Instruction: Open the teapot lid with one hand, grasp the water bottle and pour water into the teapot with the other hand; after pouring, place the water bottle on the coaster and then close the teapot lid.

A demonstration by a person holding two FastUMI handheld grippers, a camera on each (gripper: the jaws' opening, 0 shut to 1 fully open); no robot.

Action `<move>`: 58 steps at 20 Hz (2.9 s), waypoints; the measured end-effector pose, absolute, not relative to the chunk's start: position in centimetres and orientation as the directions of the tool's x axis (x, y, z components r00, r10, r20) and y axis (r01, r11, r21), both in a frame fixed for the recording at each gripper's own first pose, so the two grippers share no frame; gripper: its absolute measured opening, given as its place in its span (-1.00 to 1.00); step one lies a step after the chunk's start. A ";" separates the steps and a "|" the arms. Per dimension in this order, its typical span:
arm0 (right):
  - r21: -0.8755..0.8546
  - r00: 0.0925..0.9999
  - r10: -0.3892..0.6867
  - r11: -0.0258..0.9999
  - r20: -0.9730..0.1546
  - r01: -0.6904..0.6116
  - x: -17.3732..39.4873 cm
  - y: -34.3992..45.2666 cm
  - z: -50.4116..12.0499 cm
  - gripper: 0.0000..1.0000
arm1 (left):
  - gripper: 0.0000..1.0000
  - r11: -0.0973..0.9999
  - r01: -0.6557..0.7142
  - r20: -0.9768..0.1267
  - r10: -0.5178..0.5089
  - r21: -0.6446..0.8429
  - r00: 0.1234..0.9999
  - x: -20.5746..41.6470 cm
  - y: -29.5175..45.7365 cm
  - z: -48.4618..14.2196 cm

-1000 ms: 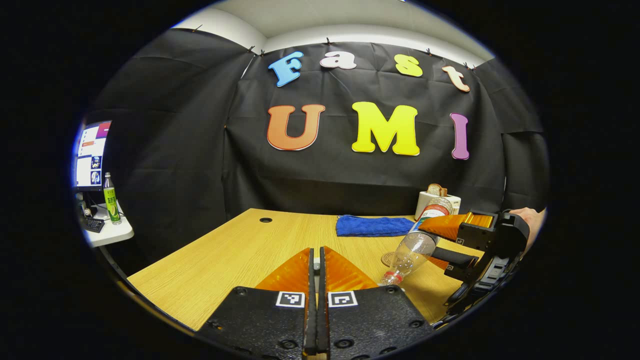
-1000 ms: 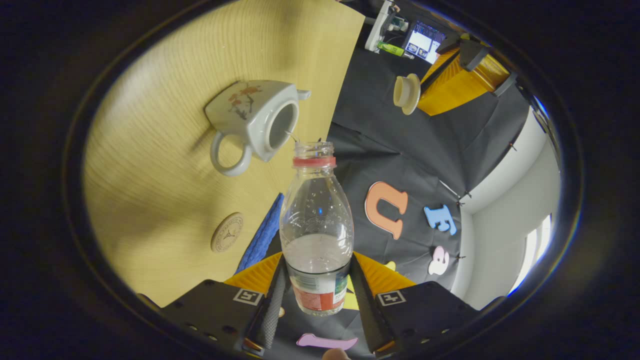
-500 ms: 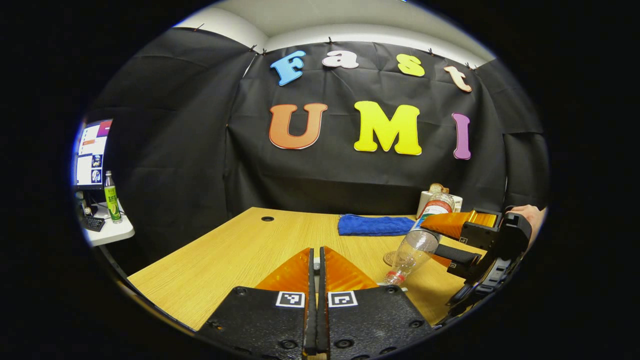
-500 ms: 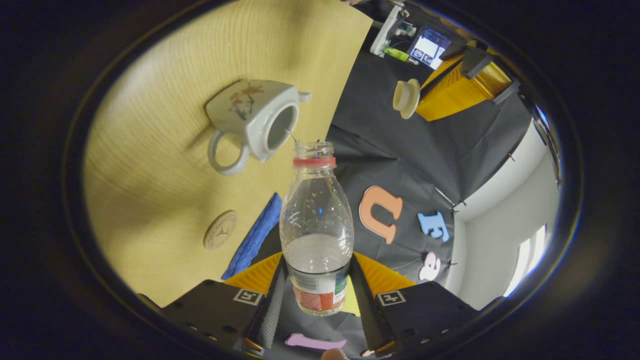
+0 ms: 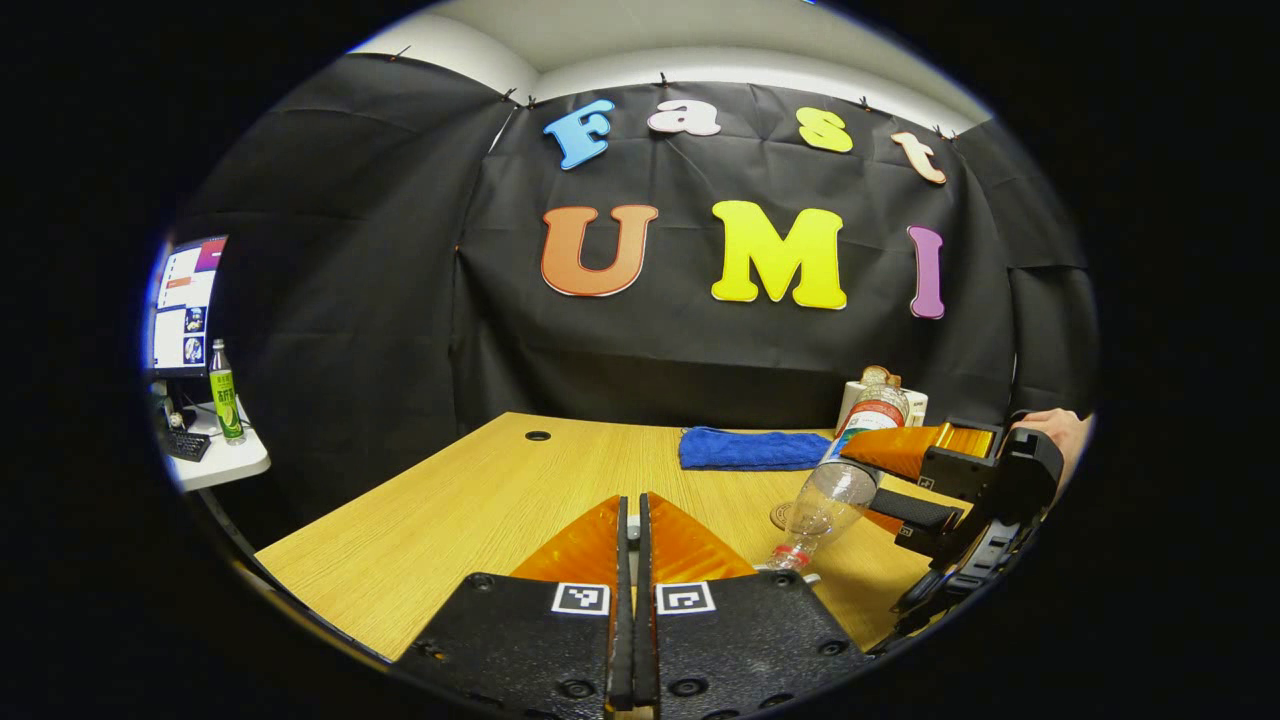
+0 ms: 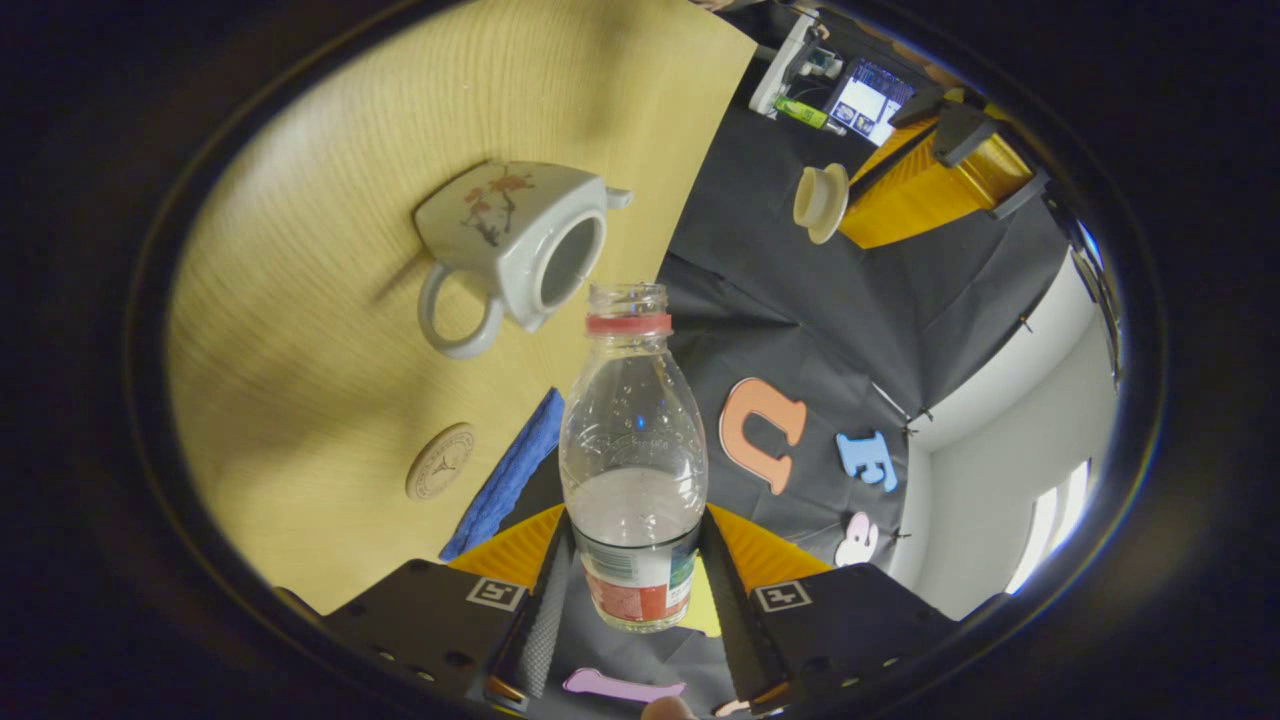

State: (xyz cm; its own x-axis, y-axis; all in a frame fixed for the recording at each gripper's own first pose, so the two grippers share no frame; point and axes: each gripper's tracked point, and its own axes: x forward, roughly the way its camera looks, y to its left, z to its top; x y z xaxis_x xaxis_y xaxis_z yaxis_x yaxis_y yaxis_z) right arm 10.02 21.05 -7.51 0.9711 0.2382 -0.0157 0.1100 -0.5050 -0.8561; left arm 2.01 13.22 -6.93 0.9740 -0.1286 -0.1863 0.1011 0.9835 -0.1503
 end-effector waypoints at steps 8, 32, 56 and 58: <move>-0.866 0.971 0.239 -0.488 -0.012 0.109 10.0 21.2 -7.5 0.35 | -0.94 0.983 0.093 -0.184 -0.122 -0.156 0.975 1.9 13.6 -6.9; -0.539 0.954 0.201 0.790 -0.222 -0.292 8.9 18.1 -4.3 0.39 | -0.94 0.977 0.141 -0.144 -0.164 -0.159 0.976 1.5 11.0 -5.2; 0.057 0.931 0.191 0.982 -0.310 -0.182 21.6 12.3 -9.8 0.35 | -0.94 0.981 0.170 -0.140 -0.182 -0.098 0.973 1.4 9.6 -4.9; 0.057 0.926 0.192 0.981 -0.324 -0.184 21.7 12.3 -10.7 0.35 | -0.94 0.981 0.171 -0.138 -0.183 -0.096 0.973 1.3 9.6 -4.8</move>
State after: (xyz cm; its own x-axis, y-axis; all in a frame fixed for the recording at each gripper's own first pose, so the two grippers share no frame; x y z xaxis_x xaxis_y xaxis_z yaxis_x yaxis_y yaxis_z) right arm 21.67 12.30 -10.71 0.9264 0.1922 -0.3237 -0.1838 0.9813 0.0566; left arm 1.29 9.56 -4.80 0.9734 -0.1829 -0.1382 0.1706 0.9806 -0.0964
